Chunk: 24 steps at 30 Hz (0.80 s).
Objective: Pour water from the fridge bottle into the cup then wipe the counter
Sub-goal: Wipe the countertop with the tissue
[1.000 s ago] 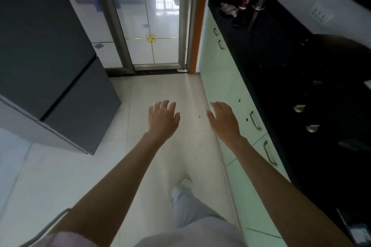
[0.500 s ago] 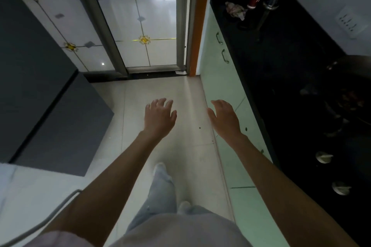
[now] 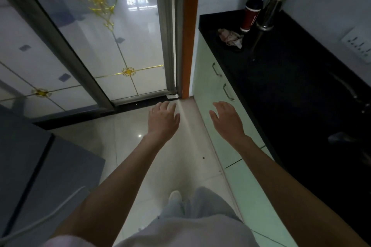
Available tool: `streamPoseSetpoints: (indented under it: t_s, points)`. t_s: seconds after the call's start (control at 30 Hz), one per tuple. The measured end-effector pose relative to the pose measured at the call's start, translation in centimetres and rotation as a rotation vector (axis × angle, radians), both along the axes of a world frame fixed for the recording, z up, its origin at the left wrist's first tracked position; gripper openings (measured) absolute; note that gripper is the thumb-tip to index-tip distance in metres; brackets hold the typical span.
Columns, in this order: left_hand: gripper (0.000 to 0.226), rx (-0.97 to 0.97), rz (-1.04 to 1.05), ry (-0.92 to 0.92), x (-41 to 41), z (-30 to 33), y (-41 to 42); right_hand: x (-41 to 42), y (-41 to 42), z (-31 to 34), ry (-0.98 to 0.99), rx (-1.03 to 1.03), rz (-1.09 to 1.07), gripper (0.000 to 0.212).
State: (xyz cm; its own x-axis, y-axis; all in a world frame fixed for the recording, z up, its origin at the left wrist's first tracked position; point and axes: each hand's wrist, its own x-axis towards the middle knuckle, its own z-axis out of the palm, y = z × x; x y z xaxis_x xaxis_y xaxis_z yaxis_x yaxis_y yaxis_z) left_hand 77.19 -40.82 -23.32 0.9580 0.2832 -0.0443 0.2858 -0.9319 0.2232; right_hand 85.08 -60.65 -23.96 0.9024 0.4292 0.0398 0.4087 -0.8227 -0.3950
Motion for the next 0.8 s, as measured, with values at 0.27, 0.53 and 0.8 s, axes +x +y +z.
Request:
streamPoseSetpoints:
  t_s: [0.27, 0.53, 0.8]
  points:
    - [0.043, -0.030, -0.047, 0.043, 10.6, -2.3, 4.4, 9.8, 3.1, -2.7, 0.009, -0.023, -0.103, 0.036]
    - [0.025, -0.007, -0.073, -0.045, 27.6, -1.9, 7.4, 25.5, 6.2, -1.9, -0.030, 0.008, -0.107, 0.039]
    - [0.052, -0.066, -0.171, -0.092, 39.6, -2.7, 7.8, 37.0, 6.5, -2.4, -0.023, -0.019, -0.168, 0.041]
